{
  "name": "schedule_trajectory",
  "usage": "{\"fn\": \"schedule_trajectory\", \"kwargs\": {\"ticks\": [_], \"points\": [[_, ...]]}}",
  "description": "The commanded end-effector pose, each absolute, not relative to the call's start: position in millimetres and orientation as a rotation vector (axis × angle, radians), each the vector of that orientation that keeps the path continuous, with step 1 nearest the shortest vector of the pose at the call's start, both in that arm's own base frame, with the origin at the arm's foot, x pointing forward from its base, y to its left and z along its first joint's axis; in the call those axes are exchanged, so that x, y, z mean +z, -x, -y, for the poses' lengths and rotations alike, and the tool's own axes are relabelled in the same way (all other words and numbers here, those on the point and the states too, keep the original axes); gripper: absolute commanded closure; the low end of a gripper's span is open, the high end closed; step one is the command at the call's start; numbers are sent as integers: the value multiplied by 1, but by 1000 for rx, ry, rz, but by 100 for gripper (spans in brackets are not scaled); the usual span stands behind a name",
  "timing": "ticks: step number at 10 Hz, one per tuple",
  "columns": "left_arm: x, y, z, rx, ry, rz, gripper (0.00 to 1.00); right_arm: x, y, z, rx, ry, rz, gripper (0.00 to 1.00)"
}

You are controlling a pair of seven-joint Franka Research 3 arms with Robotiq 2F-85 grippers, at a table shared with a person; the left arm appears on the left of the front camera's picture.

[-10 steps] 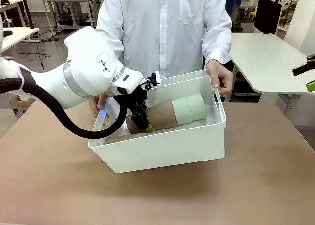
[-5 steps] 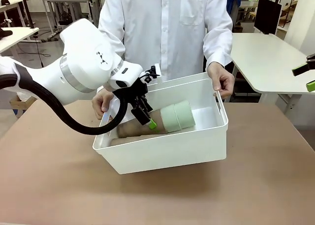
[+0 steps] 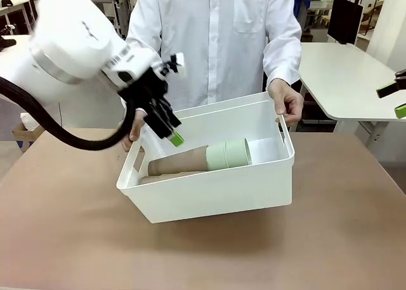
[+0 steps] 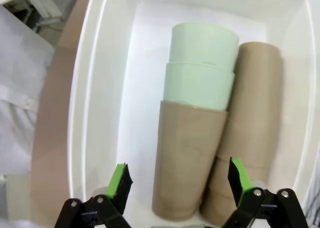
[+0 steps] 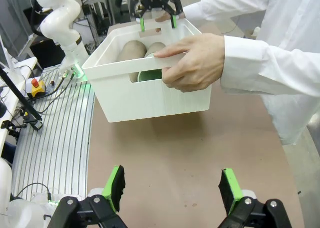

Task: Stack the cups and store them in the basket.
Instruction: Place the stack of Reusable plastic cups into the Pantry Basket.

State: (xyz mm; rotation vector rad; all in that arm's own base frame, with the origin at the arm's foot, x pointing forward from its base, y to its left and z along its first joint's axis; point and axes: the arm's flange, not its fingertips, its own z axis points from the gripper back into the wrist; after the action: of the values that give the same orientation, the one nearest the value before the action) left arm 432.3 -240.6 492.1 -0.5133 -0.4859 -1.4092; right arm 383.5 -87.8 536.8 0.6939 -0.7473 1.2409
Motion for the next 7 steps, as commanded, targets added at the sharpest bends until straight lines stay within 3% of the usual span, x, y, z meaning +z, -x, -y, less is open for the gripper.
{"fn": "schedule_trajectory", "kwargs": {"ticks": [1, 5, 7], "points": [[528, -435, 193, -1426, 579, 533, 0, 542, -384, 87, 1222, -710, 758, 0], [598, -434, 52, -1363, 675, 685, 0, 542, -384, 87, 1222, -710, 758, 0], [605, -428, -5, -1335, 717, 775, 0, 542, -384, 87, 1222, -710, 758, 0]]}}
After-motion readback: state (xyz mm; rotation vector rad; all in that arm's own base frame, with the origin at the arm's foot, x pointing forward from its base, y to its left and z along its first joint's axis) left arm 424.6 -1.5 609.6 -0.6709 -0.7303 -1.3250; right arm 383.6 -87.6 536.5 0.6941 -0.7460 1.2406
